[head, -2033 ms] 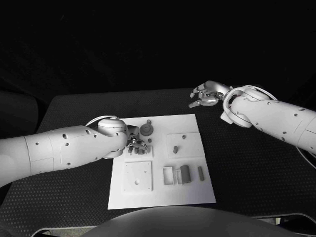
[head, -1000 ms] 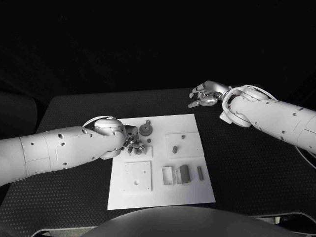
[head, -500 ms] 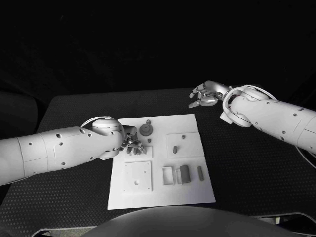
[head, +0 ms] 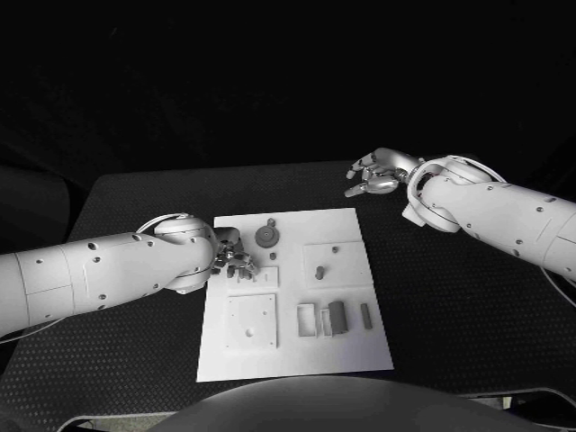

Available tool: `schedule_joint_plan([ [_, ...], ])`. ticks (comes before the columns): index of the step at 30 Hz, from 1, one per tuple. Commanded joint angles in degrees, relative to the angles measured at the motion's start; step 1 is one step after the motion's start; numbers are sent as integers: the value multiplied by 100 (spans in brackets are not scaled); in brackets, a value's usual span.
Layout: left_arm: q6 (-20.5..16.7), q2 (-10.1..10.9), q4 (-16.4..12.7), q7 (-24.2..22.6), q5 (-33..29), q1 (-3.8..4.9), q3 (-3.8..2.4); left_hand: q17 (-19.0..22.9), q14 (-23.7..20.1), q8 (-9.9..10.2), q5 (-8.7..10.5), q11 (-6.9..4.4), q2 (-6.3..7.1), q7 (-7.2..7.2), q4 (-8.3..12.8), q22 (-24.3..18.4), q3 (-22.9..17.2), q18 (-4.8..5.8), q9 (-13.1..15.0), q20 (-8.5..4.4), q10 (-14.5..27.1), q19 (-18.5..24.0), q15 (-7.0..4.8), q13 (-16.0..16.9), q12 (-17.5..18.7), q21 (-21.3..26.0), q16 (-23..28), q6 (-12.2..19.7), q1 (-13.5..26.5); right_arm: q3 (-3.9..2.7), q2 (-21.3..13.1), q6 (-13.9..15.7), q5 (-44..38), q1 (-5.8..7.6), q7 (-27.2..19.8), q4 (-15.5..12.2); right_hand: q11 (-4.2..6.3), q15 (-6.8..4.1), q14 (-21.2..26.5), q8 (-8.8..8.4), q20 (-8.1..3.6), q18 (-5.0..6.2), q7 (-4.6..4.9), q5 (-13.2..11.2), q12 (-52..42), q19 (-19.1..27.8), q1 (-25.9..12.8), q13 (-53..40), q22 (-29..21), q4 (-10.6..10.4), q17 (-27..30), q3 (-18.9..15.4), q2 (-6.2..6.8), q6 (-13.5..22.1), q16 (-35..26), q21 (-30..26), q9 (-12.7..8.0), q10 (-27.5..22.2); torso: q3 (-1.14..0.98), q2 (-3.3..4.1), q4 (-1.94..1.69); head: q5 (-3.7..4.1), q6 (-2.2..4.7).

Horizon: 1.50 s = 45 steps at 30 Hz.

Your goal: Assemble the parts on the task board

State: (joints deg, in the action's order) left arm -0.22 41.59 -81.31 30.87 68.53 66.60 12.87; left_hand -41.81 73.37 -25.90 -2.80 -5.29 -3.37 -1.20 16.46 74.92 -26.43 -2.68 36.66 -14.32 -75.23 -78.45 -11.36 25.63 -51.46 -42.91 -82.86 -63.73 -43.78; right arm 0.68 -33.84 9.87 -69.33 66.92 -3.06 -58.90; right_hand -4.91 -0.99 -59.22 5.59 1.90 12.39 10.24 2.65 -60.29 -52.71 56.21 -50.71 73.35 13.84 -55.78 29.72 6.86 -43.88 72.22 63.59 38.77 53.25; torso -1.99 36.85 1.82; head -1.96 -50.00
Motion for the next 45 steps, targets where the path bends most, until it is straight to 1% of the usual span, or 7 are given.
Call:
schedule_joint_plan([
  [1,-262,27,-39,-10,-354,-22,32,8,-8,20,3,32,-85,-13,34,102,8,-267,-1,21,19,32,21,9,17,-14,29,27,-175,-2,-5,-69,-53,-1,6,-8,8,-38,1,32,-38,261,109,11,-25,12,-54,10,-7,-14,7,-5,17,68,14,-11,-9,-32,2,3,1,1,0],
  [8,-288,38,-66,-41,-481,-22,38,6,-9,14,3,38,-96,-18,37,106,35,-262,-7,15,30,53,27,24,22,-24,38,44,-411,-2,-8,-72,-56,-1,7,-7,8,-38,1,33,-38,261,110,11,-26,12,-55,11,-7,-16,7,-5,18,69,14,-11,-9,-33,5,4,0,3,0],
  [21,-422,-15,-94,-14,-708,-22,73,-2,-3,1,3,36,-124,-16,36,106,61,-258,-10,11,20,56,26,37,16,-33,34,33,-523,-2,-4,-73,-57,-1,8,-11,8,-38,2,33,-37,261,109,11,-28,13,-57,14,-7,-19,8,-4,19,69,15,-12,-10,-34,-4,2,8,-4,0],
  [26,-365,-37,-92,24,-707,-22,76,-6,0,-8,3,33,-132,-12,34,107,68,-257,-10,10,13,53,24,41,13,-39,28,21,-553,-2,-4,-79,-57,-1,7,-8,8,-38,3,34,-37,261,109,11,-29,13,-57,15,-7,-19,8,-4,20,69,15,-12,-10,-34,-2,3,11,-2,0],
  [29,-344,-49,-90,52,-655,-22,76,-9,2,-14,3,30,-140,-10,34,108,71,-256,-10,9,6,50,22,42,12,-43,24,12,-569,-2,-2,-78,-57,-1,6,-7,8,-38,3,34,-37,261,110,11,-29,13,-57,15,-7,-20,8,-4,20,69,15,-12,-10,-35,-6,3,10,-5,0],
  [38,-342,-58,-82,96,-453,-21,76,-13,3,-19,3,28,-149,-7,34,108,73,-255,-10,7,2,48,20,43,12,-47,20,5,-587,-2,-5,-79,-57,-1,5,-8,8,-38,3,34,-37,261,110,11,-30,13,-58,17,-7,-22,9,-4,21,70,15,-12,-11,-35,0,3,7,3,0],
  [45,-57,-69,-69,117,-226,-20,74,-15,2,-22,3,27,-140,-6,36,108,79,-255,-12,6,0,48,19,43,15,-49,18,3,-605,-2,4,-81,-57,-1,9,-1,8,-38,4,35,-37,261,110,11,-31,14,-60,18,-7,-24,9,-4,22,70,16,-12,-11,-36,4,1,-2,-1,0],
])
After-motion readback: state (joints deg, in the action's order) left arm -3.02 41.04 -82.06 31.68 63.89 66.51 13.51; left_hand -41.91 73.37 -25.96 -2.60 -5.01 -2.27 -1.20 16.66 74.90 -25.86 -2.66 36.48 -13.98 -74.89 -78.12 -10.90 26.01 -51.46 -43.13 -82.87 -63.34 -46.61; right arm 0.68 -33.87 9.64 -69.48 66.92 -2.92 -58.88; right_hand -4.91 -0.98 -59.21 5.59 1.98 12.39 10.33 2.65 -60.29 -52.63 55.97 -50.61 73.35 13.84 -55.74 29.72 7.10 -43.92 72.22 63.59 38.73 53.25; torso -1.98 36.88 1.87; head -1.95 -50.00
